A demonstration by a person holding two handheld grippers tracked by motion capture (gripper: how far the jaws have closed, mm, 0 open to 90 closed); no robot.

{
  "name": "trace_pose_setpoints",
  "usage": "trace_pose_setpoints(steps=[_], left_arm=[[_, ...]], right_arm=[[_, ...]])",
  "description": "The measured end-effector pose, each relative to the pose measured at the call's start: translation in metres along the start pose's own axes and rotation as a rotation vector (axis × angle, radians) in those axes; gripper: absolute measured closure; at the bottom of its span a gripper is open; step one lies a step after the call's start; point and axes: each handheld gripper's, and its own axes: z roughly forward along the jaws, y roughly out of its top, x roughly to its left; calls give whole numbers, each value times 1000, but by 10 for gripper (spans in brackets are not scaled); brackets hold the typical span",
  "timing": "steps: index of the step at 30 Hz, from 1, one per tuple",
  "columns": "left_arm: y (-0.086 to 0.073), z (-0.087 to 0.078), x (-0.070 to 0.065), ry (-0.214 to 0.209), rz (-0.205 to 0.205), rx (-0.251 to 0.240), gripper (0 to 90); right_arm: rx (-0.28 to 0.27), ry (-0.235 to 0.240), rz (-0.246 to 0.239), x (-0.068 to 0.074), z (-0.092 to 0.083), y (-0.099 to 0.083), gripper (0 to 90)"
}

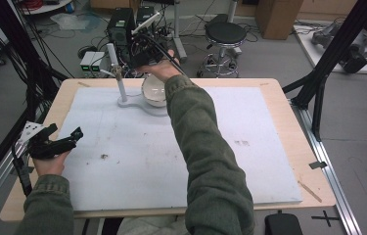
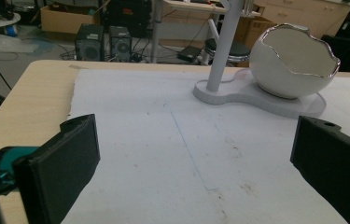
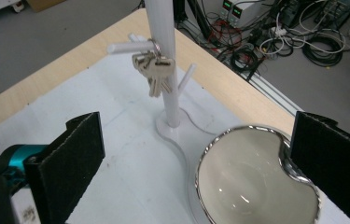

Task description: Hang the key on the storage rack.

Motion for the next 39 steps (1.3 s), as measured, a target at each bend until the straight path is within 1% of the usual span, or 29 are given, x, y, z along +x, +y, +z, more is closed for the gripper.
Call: trace_pose_setpoints(steps=[1, 3, 7, 8, 10, 12, 13, 14, 15, 17, 19, 20, 21, 22, 23, 24, 25, 26, 27, 28, 29, 30, 32, 33, 34, 36, 37, 38, 39], left_arm=[[0, 0, 0, 0, 0, 0, 17], [0, 0, 0, 0, -2, -1, 17], [0, 0, 0, 0, 1, 1, 17], [0, 0, 0, -2, 2, 3, 17], [0, 1, -1, -3, 3, 2, 17], [0, 1, -1, -4, 7, 5, 17], [0, 1, -1, -4, 7, 5, 17], [0, 1, -1, -3, 7, 5, 17], [0, 1, -1, -3, 7, 5, 17], [0, 1, -1, -3, 6, 5, 17], [0, 1, -1, -3, 6, 4, 17], [0, 0, -1, -4, 4, 5, 17], [0, 0, -1, -4, 4, 5, 17], [0, 0, 0, -3, 2, 4, 17], [0, 0, 0, -3, 2, 4, 17], [0, 0, -1, -4, 1, 5, 17], [0, 0, -1, -4, 1, 5, 17], [0, 0, -1, -6, 1, 4, 17], [0, 0, -1, -7, 1, 5, 17], [0, 0, -1, -6, 0, 3, 17], [0, 0, -1, -6, 0, 3, 17], [0, 0, 0, -6, -2, 4, 17], [0, -1, 0, -7, -4, 0, 17], [0, -1, 0, -7, -4, 0, 17], [0, -1, 0, -7, -6, 0, 17], [0, -1, -1, -7, -6, 1, 17], [0, -1, -1, -7, -6, 1, 17], [0, -1, -1, -9, -6, 0, 17], [0, -1, -1, -9, -6, 1, 17]], right_arm=[[0, 0, 0, 0, 0, 0, 24], [2, -8, -5, -3, -7, -7, 16], [-7, -11, 21, -10, -17, -18, 15], [-7, -11, 21, -10, -17, -18, 15], [-10, -9, 44, -16, -23, -27, 15], [2, -19, 41, -19, -27, -33, 15], [2, -19, 41, -19, -27, -33, 15], [3, -24, 46, -21, -31, -38, 15], [3, -24, 46, -21, -31, -38, 15], [2, -34, 54, -24, -39, -43, 16], [1, -39, 60, -25, -42, -45, 16], [3, -48, 66, -26, -48, -49, 16], [3, -48, 66, -26, -48, -49, 16], [2, -52, 73, -26, -53, -54, 16], [2, -52, 73, -26, -53, -54, 16], [-5, -58, 75, -26, -59, -59, 16], [-5, -58, 75, -26, -59, -59, 16], [-2, -62, 73, -27, -64, -62, 16], [-2, -62, 73, -27, -64, -62, 16], [-10, -67, 79, -27, -69, -66, 16], [-10, -67, 79, -27, -69, -66, 16], [-16, -69, 84, -28, -74, -70, 16], [-24, -66, 82, -28, -79, -76, 16], [-24, -66, 82, -28, -79, -76, 16], [-18, -73, 76, -28, -83, -83, 16], [-21, -77, 79, -28, -86, -90, 16], [-21, -77, 79, -28, -86, -90, 16], [-28, -79, 81, -29, -90, -97, 16], [-28, -79, 81, -29, -90, -97, 16]])
